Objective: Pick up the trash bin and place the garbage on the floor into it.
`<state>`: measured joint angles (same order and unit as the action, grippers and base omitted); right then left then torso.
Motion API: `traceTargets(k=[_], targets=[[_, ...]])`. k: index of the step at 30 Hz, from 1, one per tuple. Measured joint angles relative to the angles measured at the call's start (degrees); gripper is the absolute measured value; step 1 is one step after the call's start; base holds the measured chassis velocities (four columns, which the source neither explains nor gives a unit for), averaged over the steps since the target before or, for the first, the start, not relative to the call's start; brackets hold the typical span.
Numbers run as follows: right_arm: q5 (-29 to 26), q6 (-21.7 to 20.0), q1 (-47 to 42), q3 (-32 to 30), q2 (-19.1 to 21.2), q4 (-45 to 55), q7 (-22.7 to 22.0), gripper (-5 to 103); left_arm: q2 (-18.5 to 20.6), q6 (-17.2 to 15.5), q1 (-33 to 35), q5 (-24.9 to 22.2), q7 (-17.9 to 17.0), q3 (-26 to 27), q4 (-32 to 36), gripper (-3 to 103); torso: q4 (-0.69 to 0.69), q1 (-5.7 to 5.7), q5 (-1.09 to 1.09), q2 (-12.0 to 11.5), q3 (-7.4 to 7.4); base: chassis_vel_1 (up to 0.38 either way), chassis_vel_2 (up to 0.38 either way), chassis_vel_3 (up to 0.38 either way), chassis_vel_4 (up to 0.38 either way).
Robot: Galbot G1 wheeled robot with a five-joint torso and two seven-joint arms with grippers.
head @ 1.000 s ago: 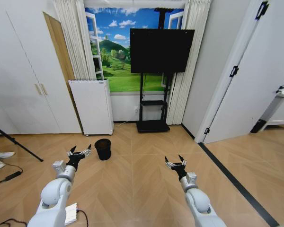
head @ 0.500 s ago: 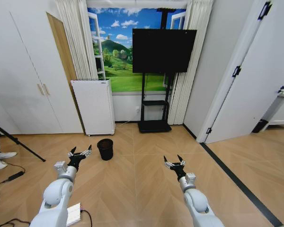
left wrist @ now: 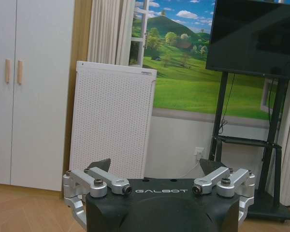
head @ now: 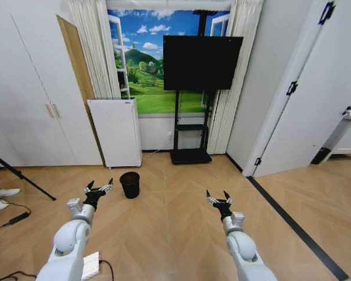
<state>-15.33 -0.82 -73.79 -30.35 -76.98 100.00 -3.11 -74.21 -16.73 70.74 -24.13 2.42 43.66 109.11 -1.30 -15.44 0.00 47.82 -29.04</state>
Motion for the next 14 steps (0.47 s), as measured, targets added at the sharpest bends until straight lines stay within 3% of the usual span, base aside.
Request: traceTargets(k=[14], targets=[[0.1,0.0,0.0,0.0,0.0,0.1,0.0,100,0.0,0.0,0.0,0.0,0.1,0.0,0.1,100,0.0,0.0,0.0,0.0,0.0,0.0,0.0,0.0,0.0]])
